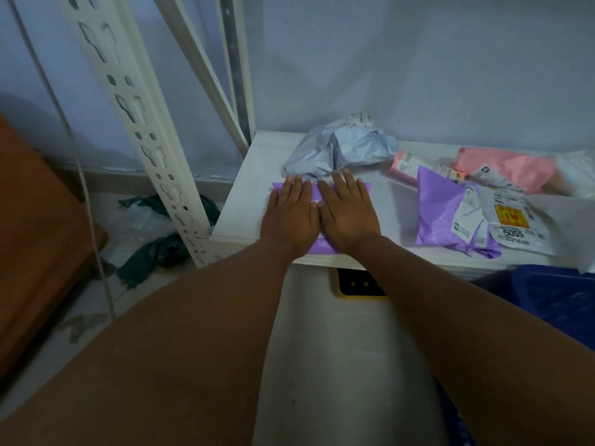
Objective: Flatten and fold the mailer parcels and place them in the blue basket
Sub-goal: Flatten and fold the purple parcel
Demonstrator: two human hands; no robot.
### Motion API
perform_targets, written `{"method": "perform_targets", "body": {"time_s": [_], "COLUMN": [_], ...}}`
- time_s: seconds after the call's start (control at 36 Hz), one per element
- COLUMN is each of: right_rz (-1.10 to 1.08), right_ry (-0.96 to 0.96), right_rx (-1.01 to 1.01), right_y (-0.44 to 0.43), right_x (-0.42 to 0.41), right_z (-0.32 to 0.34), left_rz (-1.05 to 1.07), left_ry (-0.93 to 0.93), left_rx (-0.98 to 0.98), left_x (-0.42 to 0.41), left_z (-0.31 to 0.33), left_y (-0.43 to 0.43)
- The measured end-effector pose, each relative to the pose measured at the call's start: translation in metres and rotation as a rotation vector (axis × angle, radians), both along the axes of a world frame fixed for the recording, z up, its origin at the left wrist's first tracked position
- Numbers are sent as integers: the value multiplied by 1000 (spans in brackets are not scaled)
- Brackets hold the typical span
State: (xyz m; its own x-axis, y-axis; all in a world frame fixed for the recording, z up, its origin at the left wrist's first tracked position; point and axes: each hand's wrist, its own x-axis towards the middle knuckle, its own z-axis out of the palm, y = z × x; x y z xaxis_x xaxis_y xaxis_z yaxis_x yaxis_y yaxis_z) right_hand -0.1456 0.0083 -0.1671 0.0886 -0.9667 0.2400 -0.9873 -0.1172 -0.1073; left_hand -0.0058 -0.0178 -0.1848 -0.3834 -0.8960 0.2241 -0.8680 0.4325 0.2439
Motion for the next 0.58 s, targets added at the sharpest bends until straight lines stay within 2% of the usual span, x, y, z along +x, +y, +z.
{"method": "perform_targets", "body": {"time_s": [0.17,0.58], "right_rz": [-40,-29], "right_ry": [-43,-3], "right_rx": [27,22], "right_y": [0,-5], "right_x": [0,0], "right_z": [-3,-8], "left_rz": [-21,-26], "left_ry": [42,108], "left_rx": [-69,-71], "left_x": [1,2], "left_z": [-11,-19], "left_y": [-4,-9]}}
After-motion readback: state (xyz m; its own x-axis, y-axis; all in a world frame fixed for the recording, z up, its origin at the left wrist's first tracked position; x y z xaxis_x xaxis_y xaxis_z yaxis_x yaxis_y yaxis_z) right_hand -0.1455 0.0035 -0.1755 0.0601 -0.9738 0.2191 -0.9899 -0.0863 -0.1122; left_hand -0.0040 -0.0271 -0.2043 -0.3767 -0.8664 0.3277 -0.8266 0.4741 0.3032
